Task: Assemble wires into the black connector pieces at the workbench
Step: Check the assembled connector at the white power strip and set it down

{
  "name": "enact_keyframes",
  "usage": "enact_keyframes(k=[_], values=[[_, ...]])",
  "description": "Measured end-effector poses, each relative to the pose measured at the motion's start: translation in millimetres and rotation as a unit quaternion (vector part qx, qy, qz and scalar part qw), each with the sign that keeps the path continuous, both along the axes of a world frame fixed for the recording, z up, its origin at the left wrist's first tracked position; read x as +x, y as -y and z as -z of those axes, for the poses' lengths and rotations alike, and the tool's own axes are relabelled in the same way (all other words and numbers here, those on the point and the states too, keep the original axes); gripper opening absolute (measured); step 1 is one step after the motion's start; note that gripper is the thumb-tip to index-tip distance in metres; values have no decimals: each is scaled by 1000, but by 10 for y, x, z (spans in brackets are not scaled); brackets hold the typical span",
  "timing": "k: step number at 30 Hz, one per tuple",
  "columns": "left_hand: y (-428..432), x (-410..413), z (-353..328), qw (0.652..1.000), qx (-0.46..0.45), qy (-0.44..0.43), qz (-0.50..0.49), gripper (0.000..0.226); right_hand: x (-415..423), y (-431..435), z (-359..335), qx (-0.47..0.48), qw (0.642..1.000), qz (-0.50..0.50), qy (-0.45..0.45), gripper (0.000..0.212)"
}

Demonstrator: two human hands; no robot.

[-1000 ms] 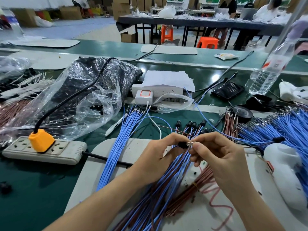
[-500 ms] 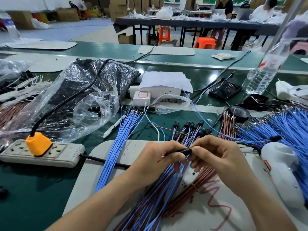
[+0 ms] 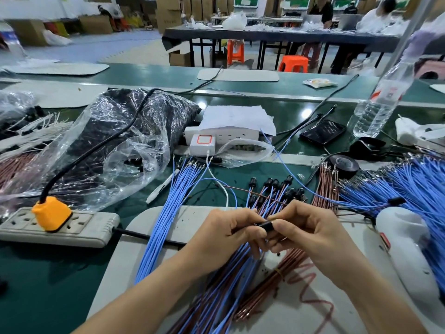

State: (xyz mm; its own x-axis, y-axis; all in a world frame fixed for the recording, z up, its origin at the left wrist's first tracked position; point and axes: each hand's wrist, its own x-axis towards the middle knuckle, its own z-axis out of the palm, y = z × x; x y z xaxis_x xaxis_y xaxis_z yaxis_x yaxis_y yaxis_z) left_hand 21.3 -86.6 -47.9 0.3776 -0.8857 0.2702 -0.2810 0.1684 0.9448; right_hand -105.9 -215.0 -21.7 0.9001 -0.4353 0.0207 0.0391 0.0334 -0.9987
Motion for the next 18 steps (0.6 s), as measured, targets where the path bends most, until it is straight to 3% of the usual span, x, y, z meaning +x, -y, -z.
enact_keyframes(k=[7,13,18], values=[[16,-16,-21,1000,6,1,10,22,-9,35,11,60,998,-16,-10,14],[21,4,-37,999,-13,-9,-35,10,91,-71,99,111,992,10,61,7],[-1,-26,-35,998,-30,-44,-41,7,56,-5,67,136,990,3,45,11]])
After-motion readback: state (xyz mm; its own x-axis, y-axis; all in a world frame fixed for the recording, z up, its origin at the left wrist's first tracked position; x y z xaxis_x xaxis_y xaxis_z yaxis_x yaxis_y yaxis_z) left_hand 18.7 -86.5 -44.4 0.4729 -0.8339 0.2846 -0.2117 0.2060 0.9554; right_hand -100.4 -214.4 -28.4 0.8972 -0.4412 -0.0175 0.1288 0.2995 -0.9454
